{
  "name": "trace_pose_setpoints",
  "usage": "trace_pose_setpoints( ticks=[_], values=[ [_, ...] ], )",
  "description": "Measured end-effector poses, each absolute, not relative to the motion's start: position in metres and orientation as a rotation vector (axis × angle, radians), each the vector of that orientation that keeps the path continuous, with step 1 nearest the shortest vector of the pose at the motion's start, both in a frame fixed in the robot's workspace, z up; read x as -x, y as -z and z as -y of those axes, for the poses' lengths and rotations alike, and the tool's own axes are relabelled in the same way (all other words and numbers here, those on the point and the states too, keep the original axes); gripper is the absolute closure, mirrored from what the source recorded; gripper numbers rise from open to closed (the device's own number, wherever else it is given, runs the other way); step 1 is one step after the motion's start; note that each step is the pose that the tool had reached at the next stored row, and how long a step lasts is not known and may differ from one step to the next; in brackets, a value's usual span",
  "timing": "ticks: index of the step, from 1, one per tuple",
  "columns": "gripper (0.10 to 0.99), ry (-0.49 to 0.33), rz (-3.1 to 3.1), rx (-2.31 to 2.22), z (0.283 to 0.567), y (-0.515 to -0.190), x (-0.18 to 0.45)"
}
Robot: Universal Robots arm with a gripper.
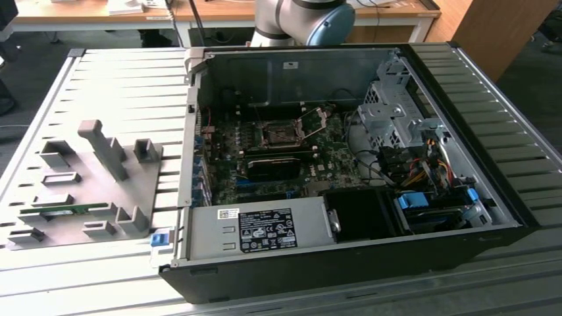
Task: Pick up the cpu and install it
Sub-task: 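Pick up the cpu and move it towards the insertion slot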
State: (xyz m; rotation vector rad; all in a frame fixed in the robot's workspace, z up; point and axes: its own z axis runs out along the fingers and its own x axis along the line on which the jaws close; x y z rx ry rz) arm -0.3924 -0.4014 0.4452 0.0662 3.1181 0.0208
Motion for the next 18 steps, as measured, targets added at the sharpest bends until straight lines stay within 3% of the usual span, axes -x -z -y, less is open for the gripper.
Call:
trace_pose_setpoints(
  ticks=[18],
  values=[
    [0.545, -0.021, -3.118, -0.066, 0.4, -0.445, 0.378]
  ],
)
